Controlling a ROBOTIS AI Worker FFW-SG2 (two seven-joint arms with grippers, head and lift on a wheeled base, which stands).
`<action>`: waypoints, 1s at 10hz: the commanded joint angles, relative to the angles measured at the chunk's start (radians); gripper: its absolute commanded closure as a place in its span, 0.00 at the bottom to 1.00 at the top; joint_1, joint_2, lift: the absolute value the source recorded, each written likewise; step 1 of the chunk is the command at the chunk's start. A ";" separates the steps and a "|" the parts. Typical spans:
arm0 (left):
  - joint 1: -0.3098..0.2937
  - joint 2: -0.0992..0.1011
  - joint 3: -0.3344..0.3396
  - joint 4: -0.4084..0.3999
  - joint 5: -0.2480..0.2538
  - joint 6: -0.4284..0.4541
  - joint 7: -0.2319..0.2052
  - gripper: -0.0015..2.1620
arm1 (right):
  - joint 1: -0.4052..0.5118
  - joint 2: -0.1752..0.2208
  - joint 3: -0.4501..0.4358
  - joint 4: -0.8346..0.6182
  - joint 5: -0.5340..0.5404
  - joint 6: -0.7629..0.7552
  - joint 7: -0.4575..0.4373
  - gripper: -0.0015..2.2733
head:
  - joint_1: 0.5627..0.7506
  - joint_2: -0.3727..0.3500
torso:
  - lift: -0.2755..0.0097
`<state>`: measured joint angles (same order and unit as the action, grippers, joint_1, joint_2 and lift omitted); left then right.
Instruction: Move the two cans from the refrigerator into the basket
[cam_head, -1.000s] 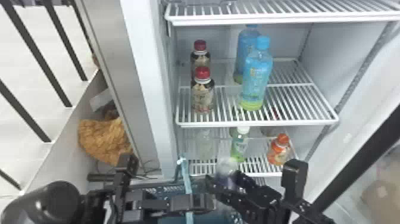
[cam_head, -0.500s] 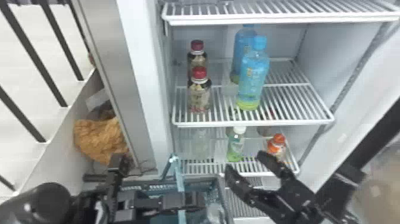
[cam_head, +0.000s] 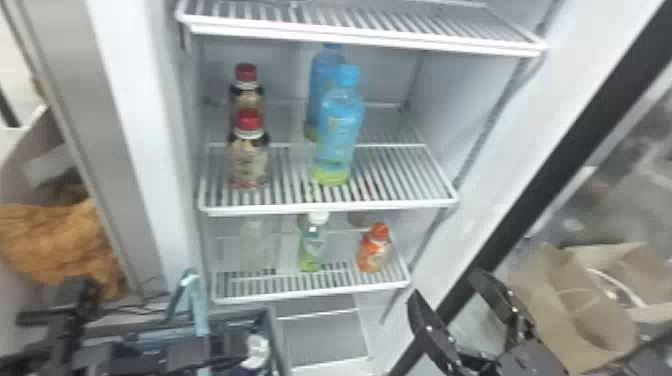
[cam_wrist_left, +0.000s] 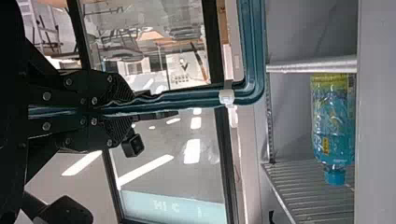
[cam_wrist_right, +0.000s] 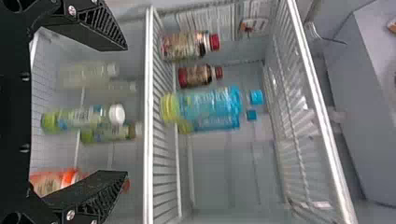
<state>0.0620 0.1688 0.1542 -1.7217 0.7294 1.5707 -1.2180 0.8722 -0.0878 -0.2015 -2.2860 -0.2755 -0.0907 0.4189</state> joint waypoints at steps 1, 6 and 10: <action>0.007 0.000 0.005 0.000 -0.006 0.001 0.000 0.55 | 0.058 0.031 -0.078 0.024 0.034 -0.133 0.001 0.05 | 0.70 0.14 | 0.88; 0.007 0.003 0.005 0.000 -0.019 0.001 0.000 0.55 | 0.168 0.060 -0.114 0.032 0.106 -0.214 0.024 0.05 | 0.70 0.03 | 0.88; 0.004 0.003 0.003 0.000 -0.021 0.001 0.000 0.55 | 0.149 0.069 -0.114 0.073 0.094 -0.214 0.031 0.05 | 0.70 0.03 | 0.88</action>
<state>0.0672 0.1719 0.1576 -1.7216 0.7079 1.5707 -1.2180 1.0219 -0.0186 -0.3133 -2.2150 -0.1819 -0.3044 0.4492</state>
